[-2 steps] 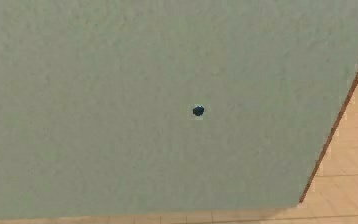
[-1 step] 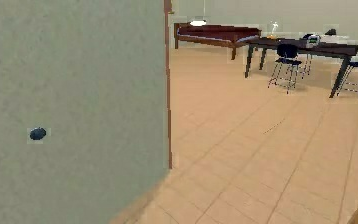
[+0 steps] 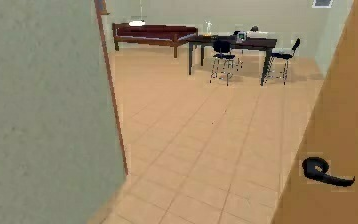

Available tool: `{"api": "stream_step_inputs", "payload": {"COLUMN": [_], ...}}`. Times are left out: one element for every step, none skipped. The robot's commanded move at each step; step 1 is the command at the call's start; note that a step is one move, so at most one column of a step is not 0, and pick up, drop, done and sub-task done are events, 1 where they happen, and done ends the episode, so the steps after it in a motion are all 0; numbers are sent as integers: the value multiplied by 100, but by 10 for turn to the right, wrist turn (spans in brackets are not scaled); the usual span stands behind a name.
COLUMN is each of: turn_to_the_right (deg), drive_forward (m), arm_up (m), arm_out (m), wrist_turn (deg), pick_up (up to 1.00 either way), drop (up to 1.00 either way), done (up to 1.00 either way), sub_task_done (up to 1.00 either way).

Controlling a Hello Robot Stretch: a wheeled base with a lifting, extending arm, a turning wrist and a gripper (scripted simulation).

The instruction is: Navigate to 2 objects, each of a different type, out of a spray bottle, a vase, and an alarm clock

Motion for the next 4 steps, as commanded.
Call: {"api": "stream_step_inputs", "payload": {"turn_to_the_right": [0,150,0,120], "drive_forward": [30,0,90,0], "arm_up": [0,0,0,0], "arm_out": [0,0,0,0], "wrist_turn": [0,0,0,0], "pick_up": [0,0,0,0], "drop": [0,0,0,0], "done": [0,0,0,0], "sub_task_done": [0,0,0,0]}}
